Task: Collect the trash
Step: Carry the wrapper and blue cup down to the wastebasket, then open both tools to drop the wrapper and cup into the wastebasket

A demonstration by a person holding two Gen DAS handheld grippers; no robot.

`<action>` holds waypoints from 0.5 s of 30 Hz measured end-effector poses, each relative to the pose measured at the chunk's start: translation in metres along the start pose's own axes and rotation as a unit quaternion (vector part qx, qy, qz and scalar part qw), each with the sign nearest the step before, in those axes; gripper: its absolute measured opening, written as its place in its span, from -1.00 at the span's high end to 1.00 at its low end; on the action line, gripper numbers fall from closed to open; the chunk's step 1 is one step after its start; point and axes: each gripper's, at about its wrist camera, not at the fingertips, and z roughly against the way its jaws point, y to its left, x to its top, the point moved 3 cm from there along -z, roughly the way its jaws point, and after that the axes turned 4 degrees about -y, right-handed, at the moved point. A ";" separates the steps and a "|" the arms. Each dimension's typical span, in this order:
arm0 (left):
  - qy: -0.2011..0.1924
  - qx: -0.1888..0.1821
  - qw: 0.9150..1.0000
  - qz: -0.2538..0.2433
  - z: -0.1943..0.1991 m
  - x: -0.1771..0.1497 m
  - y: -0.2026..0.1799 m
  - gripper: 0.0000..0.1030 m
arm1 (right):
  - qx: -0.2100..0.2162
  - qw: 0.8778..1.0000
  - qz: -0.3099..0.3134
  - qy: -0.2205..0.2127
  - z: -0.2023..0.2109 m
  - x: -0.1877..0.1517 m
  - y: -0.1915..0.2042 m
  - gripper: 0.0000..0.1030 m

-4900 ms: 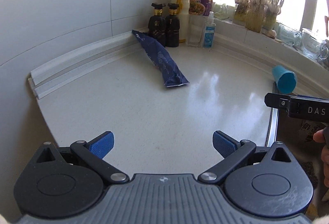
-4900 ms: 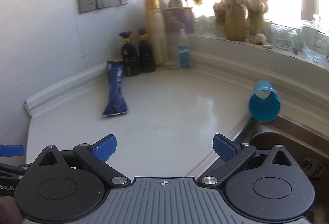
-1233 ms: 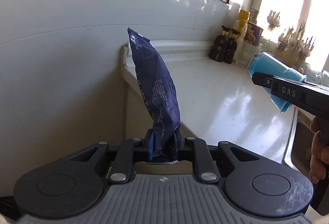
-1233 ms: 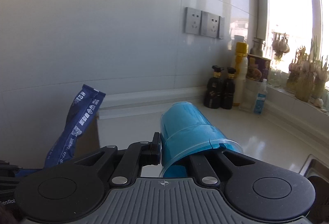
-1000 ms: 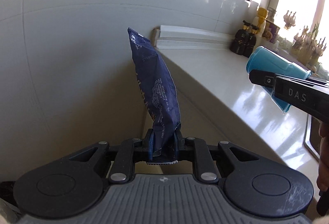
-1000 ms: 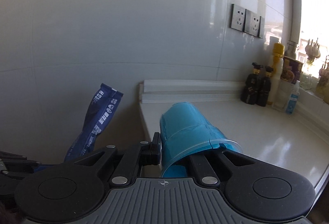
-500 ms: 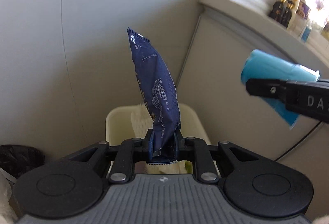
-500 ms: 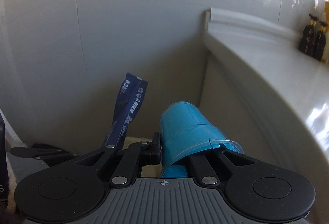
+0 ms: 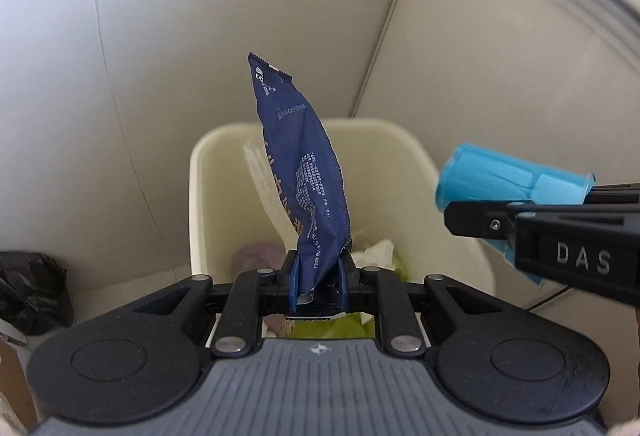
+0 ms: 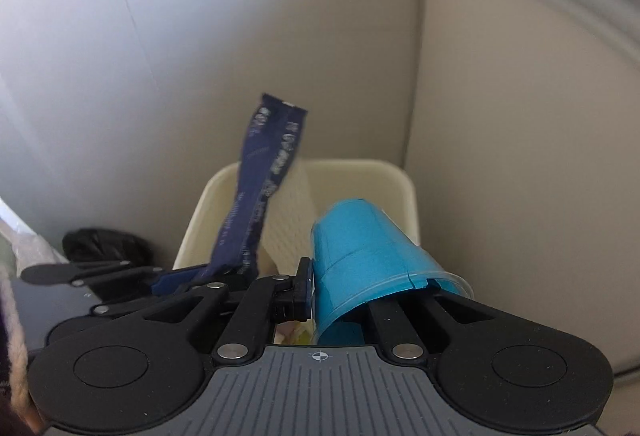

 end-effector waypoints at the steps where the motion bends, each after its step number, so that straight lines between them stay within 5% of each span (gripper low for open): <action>1: 0.004 0.002 1.000 0.002 -0.005 0.001 0.002 0.68 | 0.000 1.000 0.000 0.000 0.000 0.000 0.000 0.91; 15: 0.084 0.016 0.996 -0.022 -0.053 -0.001 0.003 0.67 | 0.027 0.997 0.002 0.077 -0.067 0.000 -0.006 0.74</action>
